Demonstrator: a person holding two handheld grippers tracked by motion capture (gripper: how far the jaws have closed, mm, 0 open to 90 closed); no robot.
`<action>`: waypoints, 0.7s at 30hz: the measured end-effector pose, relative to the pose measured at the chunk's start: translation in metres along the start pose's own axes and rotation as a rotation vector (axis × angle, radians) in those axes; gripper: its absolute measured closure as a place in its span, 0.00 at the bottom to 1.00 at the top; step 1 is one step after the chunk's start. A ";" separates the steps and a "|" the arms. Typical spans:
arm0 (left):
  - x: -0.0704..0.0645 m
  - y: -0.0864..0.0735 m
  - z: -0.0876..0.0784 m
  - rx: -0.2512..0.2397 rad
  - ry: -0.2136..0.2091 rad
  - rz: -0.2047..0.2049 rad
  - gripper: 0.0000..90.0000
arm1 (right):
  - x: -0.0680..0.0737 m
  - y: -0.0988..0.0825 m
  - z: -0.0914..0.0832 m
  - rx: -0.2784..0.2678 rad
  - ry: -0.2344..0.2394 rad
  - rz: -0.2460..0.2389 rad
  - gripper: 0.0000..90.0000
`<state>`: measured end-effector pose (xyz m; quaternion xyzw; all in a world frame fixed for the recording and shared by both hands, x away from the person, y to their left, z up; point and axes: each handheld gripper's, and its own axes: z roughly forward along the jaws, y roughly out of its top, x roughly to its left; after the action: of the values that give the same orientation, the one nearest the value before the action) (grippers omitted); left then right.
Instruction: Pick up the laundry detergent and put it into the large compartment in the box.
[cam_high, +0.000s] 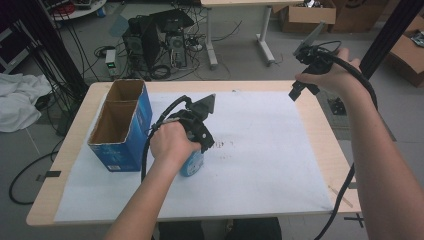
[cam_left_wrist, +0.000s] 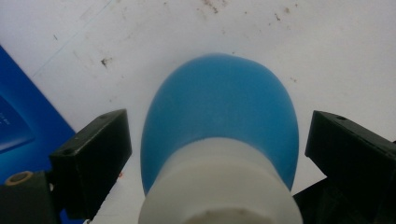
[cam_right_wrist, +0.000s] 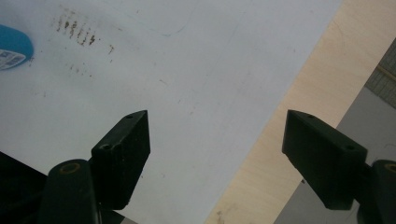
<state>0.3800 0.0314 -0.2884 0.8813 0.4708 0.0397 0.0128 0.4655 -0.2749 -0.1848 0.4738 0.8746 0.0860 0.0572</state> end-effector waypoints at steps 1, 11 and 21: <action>0.000 0.000 0.000 0.000 -0.001 0.002 0.12 | 0.000 0.000 0.000 0.000 0.001 0.000 0.26; 0.003 -0.001 0.001 -0.004 -0.021 0.002 0.22 | -0.001 -0.001 0.001 0.000 0.004 0.006 0.26; 0.002 -0.001 0.002 0.011 -0.010 0.015 0.32 | -0.001 -0.001 0.002 -0.003 0.008 0.009 0.26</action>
<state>0.3807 0.0337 -0.2908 0.8849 0.4645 0.0329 0.0099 0.4658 -0.2759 -0.1866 0.4772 0.8726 0.0894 0.0538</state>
